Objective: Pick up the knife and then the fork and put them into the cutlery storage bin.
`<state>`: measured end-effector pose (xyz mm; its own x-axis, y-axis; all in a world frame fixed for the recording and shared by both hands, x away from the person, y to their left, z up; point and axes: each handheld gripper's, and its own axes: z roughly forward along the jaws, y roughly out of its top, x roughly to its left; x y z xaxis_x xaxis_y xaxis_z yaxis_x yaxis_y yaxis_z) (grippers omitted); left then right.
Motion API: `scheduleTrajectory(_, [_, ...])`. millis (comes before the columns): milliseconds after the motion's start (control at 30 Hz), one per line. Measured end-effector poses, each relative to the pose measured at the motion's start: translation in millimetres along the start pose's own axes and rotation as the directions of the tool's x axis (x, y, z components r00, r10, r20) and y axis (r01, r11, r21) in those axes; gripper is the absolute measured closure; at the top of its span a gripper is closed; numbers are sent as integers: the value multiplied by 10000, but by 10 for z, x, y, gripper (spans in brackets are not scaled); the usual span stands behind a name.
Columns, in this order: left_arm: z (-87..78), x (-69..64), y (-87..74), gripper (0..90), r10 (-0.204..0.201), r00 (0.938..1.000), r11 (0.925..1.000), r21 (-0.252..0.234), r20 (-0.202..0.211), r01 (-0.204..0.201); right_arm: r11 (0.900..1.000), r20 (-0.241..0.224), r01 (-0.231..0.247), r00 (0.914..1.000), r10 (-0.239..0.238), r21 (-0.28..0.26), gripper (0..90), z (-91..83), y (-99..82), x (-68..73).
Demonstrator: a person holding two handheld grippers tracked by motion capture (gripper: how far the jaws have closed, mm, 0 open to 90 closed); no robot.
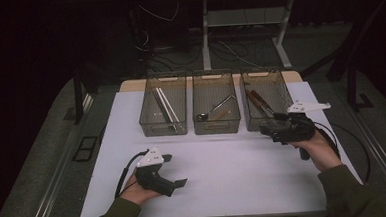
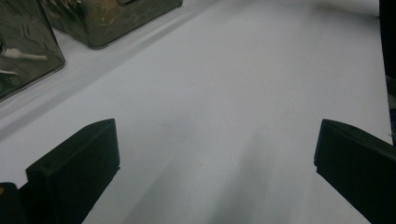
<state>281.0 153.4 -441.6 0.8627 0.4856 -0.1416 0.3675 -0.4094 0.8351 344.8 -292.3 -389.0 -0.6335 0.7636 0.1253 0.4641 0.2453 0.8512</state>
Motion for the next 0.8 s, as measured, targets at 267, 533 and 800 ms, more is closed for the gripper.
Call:
scheduleTrajectory(267, [1,-5,3,0,15,10000,10000,-12,40,-15,9997,-306,47,9995,-54,-233,183,-125,-204,106])
scheduleTrajectory(533, [2,-10,4,0,-2,10000,10000,-34,59,2,9997,-480,248,9985,-250,-40,183,-194,-423,208])
scheduleTrajectory(800, [4,-10,5,0,2,10000,10000,-14,63,-2,9983,-775,581,9953,-575,57,183,-255,-606,341])
